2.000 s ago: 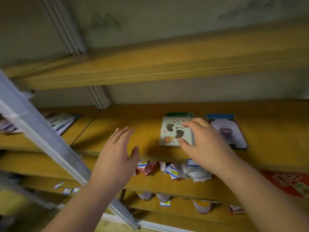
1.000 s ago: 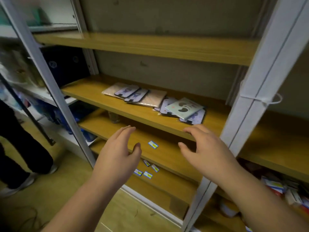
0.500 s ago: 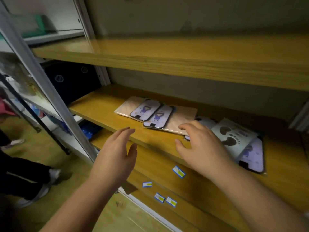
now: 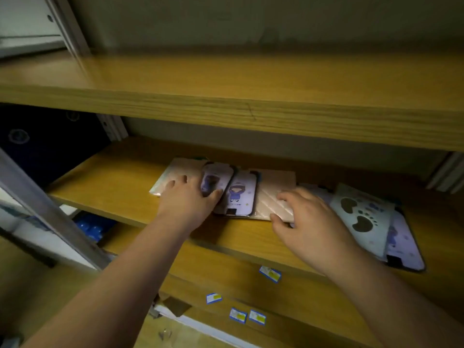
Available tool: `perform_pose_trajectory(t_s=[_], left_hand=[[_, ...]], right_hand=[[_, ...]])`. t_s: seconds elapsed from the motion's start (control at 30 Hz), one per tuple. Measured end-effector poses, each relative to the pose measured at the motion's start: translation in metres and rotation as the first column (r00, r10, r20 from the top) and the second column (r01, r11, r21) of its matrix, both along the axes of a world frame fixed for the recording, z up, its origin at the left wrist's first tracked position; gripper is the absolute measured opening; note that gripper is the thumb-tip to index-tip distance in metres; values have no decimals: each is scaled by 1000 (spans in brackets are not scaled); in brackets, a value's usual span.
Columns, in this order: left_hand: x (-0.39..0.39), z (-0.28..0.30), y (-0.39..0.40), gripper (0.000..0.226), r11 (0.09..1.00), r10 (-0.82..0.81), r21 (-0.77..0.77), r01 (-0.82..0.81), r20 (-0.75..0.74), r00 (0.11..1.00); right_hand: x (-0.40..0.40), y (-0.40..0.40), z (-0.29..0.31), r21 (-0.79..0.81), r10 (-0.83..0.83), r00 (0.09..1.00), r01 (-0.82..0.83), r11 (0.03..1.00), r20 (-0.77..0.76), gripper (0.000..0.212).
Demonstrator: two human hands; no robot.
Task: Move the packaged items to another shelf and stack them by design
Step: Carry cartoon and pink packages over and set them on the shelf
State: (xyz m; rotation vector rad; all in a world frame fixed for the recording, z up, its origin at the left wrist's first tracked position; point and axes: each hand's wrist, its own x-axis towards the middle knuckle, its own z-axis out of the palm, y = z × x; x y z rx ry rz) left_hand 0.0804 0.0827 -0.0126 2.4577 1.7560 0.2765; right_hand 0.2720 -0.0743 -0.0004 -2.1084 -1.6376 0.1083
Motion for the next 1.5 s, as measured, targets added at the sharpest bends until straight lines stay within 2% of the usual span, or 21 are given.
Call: perform_pose_trajectory(t_s=[0.07,0.13,0.27,0.33,0.37,0.43,0.5,0.63,0.73,0.83,1.0,1.17,1.33,1.4,1.5], left_hand=[[0,-5,15,81,999,-30,-29,27,-128,991],[-4,-9,25,86,999,-37,-14,35,-124,992],[-20,-5,41,90,997,-21,-69,28,88,996],[-29,-1,47,79,993,-15,-108,40,218,976],[-34,-1,51,66,991,-20,-120,57,296,955],[-42,-1,57,34,980,-33,-156,122,475,879],[-50,-3,59,17,957,16,-232,172,636,771],[-60,-4,53,20,890,205,-377,255,832,516],[-64,-7,46,20,879,256,-386,282,878,404],[-65,-13,39,17,866,273,-385,319,898,345],[-57,-18,29,16,848,252,-373,378,909,331],[-52,-15,24,17,829,268,-381,408,913,308],[-56,-8,23,17,820,270,-383,426,914,302],[-57,-7,24,17,817,274,-385,430,914,298],[-59,-7,25,17,802,290,-397,446,912,289]], right_hand=[[-6,3,0,6,-50,999,50,999,10,46],[-12,6,-1,6,-89,996,88,996,21,47],[-24,8,-8,-10,-153,987,154,988,43,50],[-28,8,-10,-27,-198,978,200,979,67,51],[-30,8,-10,-37,-229,970,232,972,78,51],[-31,8,-11,-49,-299,950,304,951,84,51],[-28,9,-10,-74,-361,928,368,927,94,47],[-26,15,-10,-156,-415,900,433,888,137,51],[-31,26,-12,-188,-433,880,467,864,196,68],[-36,38,-14,-236,-443,863,495,836,242,81],[-38,47,-15,-268,-515,843,538,799,155,106],[-39,52,-17,-248,-519,831,555,794,199,113],[-31,54,-5,-228,-536,844,528,818,30,98],[-30,54,-2,-201,-524,850,505,840,-53,80],[-27,52,-1,-153,-493,794,471,869,-354,43]])
